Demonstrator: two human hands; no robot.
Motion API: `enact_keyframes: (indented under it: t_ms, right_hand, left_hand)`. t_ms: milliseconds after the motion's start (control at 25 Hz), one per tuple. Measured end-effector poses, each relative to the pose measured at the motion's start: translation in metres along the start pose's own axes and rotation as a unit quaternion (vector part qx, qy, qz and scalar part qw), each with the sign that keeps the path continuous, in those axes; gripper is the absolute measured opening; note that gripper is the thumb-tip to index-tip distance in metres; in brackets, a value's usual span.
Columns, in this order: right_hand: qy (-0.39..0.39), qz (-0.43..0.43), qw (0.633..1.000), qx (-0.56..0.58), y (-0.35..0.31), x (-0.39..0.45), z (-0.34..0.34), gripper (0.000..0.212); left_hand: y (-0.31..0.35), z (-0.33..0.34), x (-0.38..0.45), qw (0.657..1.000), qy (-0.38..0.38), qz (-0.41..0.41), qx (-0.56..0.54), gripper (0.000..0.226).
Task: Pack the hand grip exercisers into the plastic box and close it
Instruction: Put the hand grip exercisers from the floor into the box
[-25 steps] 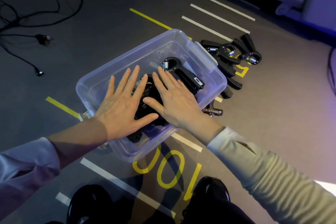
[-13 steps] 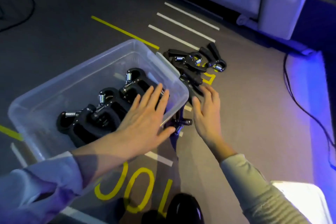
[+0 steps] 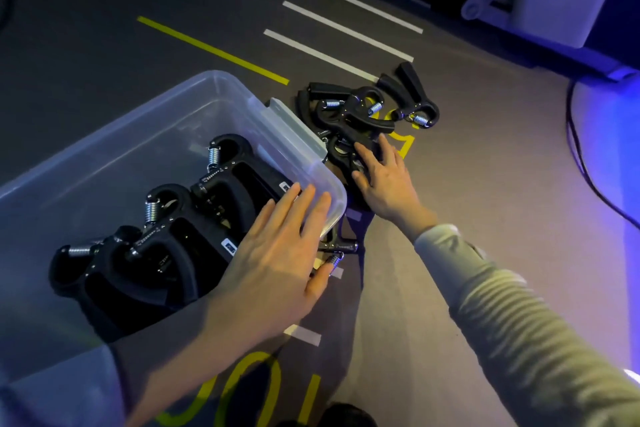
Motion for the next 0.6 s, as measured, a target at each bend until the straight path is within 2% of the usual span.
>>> enact_keyframes:
  t_ms: [320, 440, 600]
  right_hand:
    - [-0.041, -0.026, 0.997, -0.053, -0.019, 0.013, -0.004, 0.045]
    - [0.037, -0.058, 0.998, 0.007, -0.034, -0.004, -0.019, 0.039]
    - [0.145, -0.039, 0.974, 0.171, -0.027, -0.037, -0.047, 0.032]
  left_hand:
    - [0.002, 0.000, 0.000, 1.000, 0.013, -0.001, 0.026, 0.075]
    - [0.001, 0.002, 0.001, 0.999, 0.009, -0.010, 0.032, 0.074]
    - [0.002, -0.002, 0.004, 0.999, -0.022, -0.017, 0.037, 0.074]
Point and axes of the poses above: each hand's wrist, its own x-axis towards the middle knuckle, its own z-axis out of the palm, y = z × x, the point moved 10 cm from there along x, towards the middle knuckle, and after that the axes turned 13 degrees about -y, right-handed, at the moved point
